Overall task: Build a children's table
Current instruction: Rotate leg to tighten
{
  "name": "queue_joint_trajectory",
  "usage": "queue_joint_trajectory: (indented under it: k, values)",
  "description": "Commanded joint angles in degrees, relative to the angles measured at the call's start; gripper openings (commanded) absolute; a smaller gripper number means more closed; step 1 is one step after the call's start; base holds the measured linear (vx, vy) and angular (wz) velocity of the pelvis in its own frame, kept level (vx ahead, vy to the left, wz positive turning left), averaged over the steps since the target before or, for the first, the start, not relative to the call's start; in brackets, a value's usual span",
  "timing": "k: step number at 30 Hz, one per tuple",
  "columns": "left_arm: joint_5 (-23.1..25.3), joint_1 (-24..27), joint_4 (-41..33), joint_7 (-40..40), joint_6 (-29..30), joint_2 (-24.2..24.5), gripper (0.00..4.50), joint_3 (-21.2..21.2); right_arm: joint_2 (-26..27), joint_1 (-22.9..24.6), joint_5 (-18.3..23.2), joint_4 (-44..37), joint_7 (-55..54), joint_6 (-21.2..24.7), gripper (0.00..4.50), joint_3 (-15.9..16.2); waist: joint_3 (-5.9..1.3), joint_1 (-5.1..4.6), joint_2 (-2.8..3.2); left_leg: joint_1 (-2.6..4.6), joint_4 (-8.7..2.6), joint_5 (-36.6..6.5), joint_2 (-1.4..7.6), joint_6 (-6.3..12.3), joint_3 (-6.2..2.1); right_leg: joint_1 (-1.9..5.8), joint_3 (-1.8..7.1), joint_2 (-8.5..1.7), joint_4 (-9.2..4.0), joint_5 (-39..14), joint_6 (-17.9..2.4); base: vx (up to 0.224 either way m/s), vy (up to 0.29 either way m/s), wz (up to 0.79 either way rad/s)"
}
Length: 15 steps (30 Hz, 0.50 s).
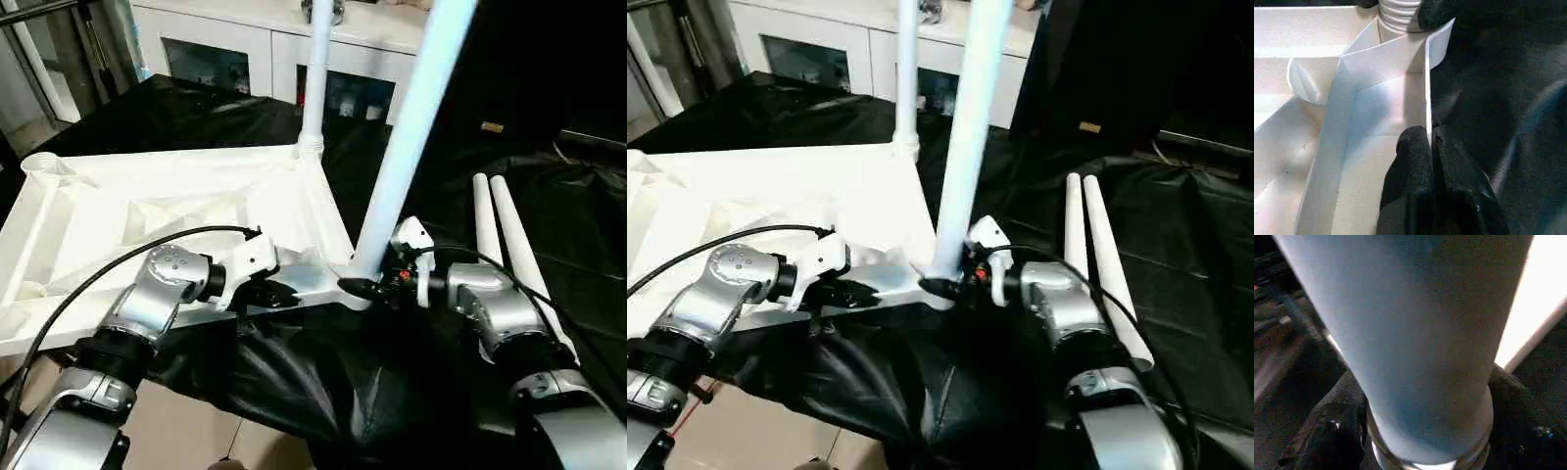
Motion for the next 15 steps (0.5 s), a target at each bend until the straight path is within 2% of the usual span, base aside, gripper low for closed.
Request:
queue_joint_trajectory:
  k: [1,3,6,7,9,12,13,15]
  values:
    - [-0.11,-1.07,1.46,4.76,1.41,-4.31,0.0,-0.42,2.77,-0.9,-2.15,4.65,-8.62,2.33,2.82,0.56,-2.72,-0.27,0.0,0.34,-3.77,-10.73,1.59,0.05,-0.23,2.3,3.13,-4.98,-5.37,-16.06,-9.75,0.0,0.0,0.0]
    - [0.87,-2.31,3.12,8.79,2.77,-5.95,0.0,0.04,4.22,-1.89,-2.31,6.89,-14.55,2.92,2.8,-0.51,-2.77,-0.14,0.01,0.39,-3.75,-11.72,1.63,-0.45,-0.34,2.27,3.2,-5.2,-5.65,-18.35,-8.73,0.0,0.0,0.0]
    - [1.86,-5.28,6.69,17.97,6.21,-10.52,0.0,1.39,8.08,-3.47,-1.75,10.33,-25.49,3.4,2.79,-2.35,-2.89,-0.14,0.04,0.47,-3.79,-11.45,1.56,-0.59,-0.36,2.27,3.21,-5.05,-5.57,-16.96,-8.59,0.0,0.0,0.0]
    - [1.73,-5.56,6.9,18.83,6.53,-11.24,0.0,1.52,8.78,-3.73,-1.79,10.8,-26.65,3.37,2.79,-2.53,-2.93,-0.03,0.14,0.66,-3.78,-11.21,1.65,-0.71,-0.27,2.07,3.27,-5.05,-5.52,-15.73,-8.93,0.0,0.0,0.0]
    - [1.7,-5.81,6.77,19.4,6.58,-12.6,0.0,1.11,10.44,-4.18,-1.77,11.29,-28.13,2.86,2.79,-2.77,-3.01,0.14,0.2,0.31,-3.71,-10.33,1.5,-0.25,-0.29,2.48,3.24,-5.01,-5.18,-12.36,-9.42,0.0,0.0,0.0]
    - [2.13,-5.82,6.68,19.15,6.24,-13.29,0.0,1.07,11.55,-4.96,-1.17,12.36,-28.56,2.32,2.79,-3.77,-2.96,0.11,0.25,0.22,-3.82,-11.36,1.47,0.03,-0.36,2.56,3.15,-5.06,-5.37,-13.75,-8.93,0.0,0.0,0.0]
    - [2.13,-5.82,6.68,19.15,6.24,-13.29,0.0,1.07,11.55,-4.96,-1.17,12.36,-28.56,2.32,3.34,-3.77,-3.0,0.1,0.3,0.31,-3.82,-11.55,1.54,0.11,-0.35,2.52,3.22,-5.1,-5.38,-13.53,-9.02,0.0,0.0,0.0]
    - [1.82,-4.82,5.27,15.87,4.26,-12.53,0.0,0.04,11.25,-5.46,-0.69,12.43,-26.71,1.94,3.47,-4.1,-2.95,0.0,0.41,0.28,-3.95,-12.03,1.59,0.23,-0.43,2.59,3.16,-5.06,-5.42,-13.56,-9.08,0.0,0.0,0.0]
